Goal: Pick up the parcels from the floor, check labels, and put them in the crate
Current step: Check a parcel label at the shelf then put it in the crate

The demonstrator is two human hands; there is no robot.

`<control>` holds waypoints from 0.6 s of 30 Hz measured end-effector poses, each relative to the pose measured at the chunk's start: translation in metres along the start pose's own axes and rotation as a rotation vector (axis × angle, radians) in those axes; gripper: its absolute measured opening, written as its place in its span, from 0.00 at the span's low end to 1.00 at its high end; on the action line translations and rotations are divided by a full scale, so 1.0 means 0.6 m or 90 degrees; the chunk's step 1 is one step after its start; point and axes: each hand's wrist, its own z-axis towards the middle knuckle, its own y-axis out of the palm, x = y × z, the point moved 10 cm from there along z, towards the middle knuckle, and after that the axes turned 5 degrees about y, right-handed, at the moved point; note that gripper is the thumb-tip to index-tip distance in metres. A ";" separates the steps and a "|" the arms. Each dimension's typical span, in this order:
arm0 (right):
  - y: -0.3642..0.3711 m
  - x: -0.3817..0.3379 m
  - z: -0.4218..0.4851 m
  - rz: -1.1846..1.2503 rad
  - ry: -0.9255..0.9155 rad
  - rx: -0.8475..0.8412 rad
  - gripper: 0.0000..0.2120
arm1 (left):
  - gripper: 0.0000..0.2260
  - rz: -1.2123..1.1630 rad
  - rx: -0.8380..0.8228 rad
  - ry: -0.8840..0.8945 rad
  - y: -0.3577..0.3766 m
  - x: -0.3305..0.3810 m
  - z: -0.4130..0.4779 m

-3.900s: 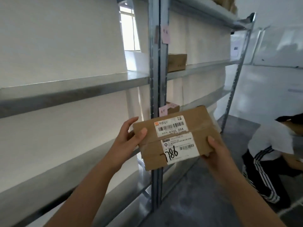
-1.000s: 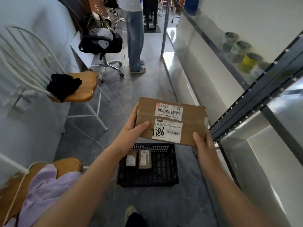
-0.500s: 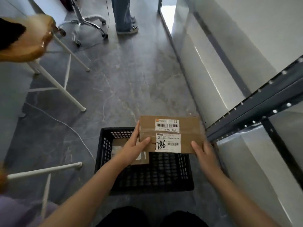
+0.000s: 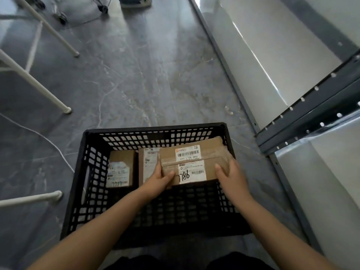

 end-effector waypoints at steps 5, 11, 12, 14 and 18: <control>0.029 -0.001 0.030 -0.047 -0.021 -0.042 0.31 | 0.31 -0.026 0.049 -0.033 -0.006 -0.006 0.023; 0.069 0.053 0.060 -0.081 0.061 -0.067 0.34 | 0.29 0.046 0.033 -0.036 0.000 -0.006 0.020; 0.071 0.053 0.060 -0.078 0.056 -0.055 0.33 | 0.29 0.055 0.033 -0.038 0.002 -0.006 0.022; 0.075 0.050 0.065 -0.095 0.043 -0.028 0.32 | 0.30 0.092 0.048 -0.041 -0.001 -0.007 0.036; 0.099 0.032 0.077 -0.322 -0.074 0.009 0.27 | 0.35 0.194 0.090 -0.041 -0.020 -0.014 0.067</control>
